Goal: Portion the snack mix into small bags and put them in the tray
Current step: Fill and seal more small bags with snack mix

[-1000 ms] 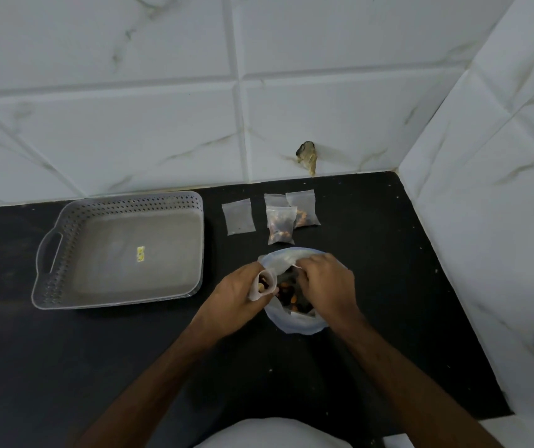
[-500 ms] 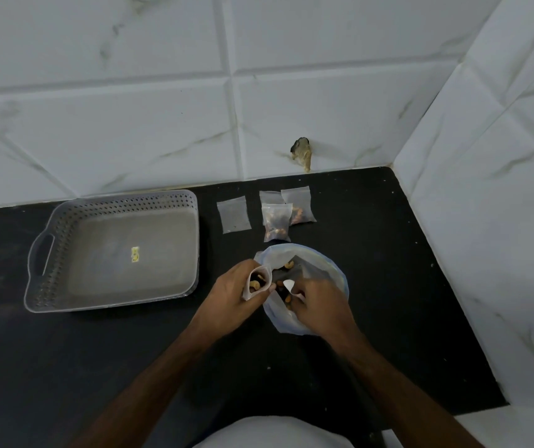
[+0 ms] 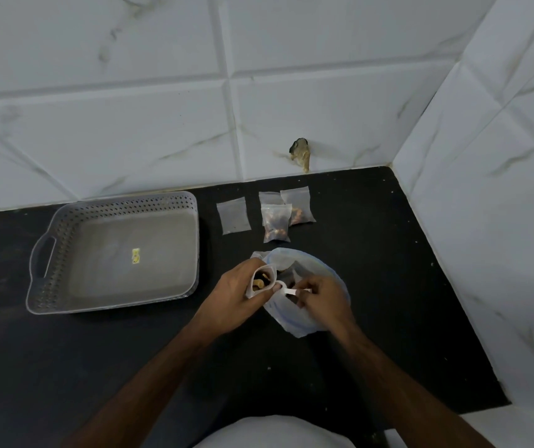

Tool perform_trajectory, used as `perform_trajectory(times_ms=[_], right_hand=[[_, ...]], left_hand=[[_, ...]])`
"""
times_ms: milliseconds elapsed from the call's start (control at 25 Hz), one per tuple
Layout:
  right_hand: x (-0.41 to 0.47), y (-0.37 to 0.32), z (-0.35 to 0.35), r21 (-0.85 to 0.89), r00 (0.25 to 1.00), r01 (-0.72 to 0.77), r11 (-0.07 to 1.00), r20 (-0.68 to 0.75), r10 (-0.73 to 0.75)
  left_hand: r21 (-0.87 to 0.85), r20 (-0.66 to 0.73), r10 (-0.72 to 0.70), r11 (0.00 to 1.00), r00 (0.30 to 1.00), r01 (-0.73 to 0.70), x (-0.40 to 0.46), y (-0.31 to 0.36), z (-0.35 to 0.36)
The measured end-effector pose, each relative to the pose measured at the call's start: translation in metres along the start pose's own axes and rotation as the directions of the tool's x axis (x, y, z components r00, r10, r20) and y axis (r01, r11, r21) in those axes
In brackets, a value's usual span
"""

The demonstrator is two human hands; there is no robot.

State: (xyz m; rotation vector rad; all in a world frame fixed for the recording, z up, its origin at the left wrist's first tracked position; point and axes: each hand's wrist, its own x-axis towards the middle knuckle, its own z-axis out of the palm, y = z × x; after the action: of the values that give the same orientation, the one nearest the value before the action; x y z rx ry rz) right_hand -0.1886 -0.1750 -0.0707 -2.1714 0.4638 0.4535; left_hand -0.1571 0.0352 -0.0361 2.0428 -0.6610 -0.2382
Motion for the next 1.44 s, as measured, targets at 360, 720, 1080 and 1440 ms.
perform_trajectory(times_ms=[360, 720, 1080, 1440], right_hand=[[0.000, -0.001, -0.008, -0.143, 0.999, 0.019, 0.990, -0.031, -0.024], [0.008, 0.007, -0.009, 0.064, 0.982, -0.159, 0.985, 0.112, 0.151], [0.001, -0.011, -0.028, 0.428, 0.948, -0.297, 0.854, 0.242, 0.208], [-0.035, -0.023, -0.065, 0.607, 0.982, -0.186, 0.772, 0.126, 0.138]], left_hand=[[-0.044, -0.004, -0.006, 0.999, 1.000, 0.006, 0.000, 0.002, 0.003], [-0.030, -0.003, 0.004, 1.000, 1.000, -0.004, -0.004, 0.000, 0.001], [-0.039, -0.031, -0.012, 0.999, 0.999, 0.011, -0.006, -0.001, 0.001], [-0.107, -0.071, -0.075, 0.992, 0.995, 0.067, -0.008, -0.002, 0.003]])
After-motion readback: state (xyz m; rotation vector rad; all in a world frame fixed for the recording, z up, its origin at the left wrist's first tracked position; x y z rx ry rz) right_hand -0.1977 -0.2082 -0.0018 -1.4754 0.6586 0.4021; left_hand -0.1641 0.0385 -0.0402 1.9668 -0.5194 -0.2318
